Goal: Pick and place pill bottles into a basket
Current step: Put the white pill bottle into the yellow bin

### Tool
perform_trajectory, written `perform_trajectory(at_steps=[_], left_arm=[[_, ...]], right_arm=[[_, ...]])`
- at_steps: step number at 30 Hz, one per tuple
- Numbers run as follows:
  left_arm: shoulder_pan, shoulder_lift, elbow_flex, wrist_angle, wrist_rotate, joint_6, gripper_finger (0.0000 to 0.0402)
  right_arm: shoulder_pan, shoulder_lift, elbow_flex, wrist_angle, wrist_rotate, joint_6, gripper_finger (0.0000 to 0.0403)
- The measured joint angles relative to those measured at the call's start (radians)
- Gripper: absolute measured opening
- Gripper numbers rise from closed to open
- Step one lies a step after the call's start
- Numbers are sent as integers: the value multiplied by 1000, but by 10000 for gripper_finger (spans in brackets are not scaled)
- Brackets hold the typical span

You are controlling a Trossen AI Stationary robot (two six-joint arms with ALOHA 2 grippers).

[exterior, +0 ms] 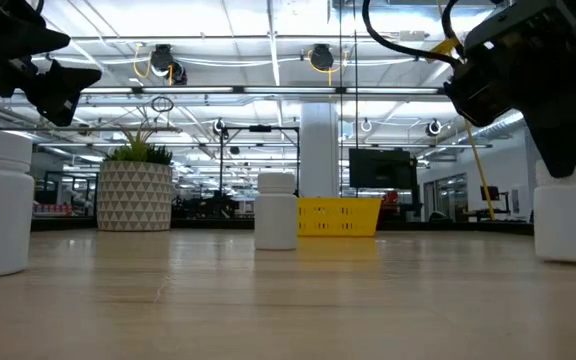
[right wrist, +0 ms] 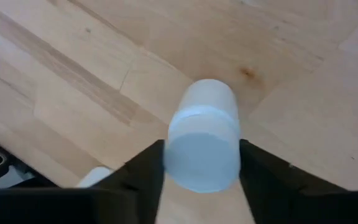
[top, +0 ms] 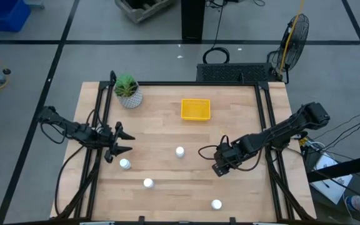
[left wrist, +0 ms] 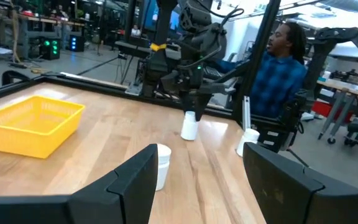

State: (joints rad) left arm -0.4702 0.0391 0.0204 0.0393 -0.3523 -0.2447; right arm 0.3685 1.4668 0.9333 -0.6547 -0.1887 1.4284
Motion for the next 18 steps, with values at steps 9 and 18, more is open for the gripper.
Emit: perform_trajectory(at_steps=[9,18], left_arm=[[0,0,-1,8,-26,0,241],[0,0,-1,9,-70,-39,241]], right_arm=[[0,1,1,3,1,-1,148],[-22,1,6,-2,10,-37,148]])
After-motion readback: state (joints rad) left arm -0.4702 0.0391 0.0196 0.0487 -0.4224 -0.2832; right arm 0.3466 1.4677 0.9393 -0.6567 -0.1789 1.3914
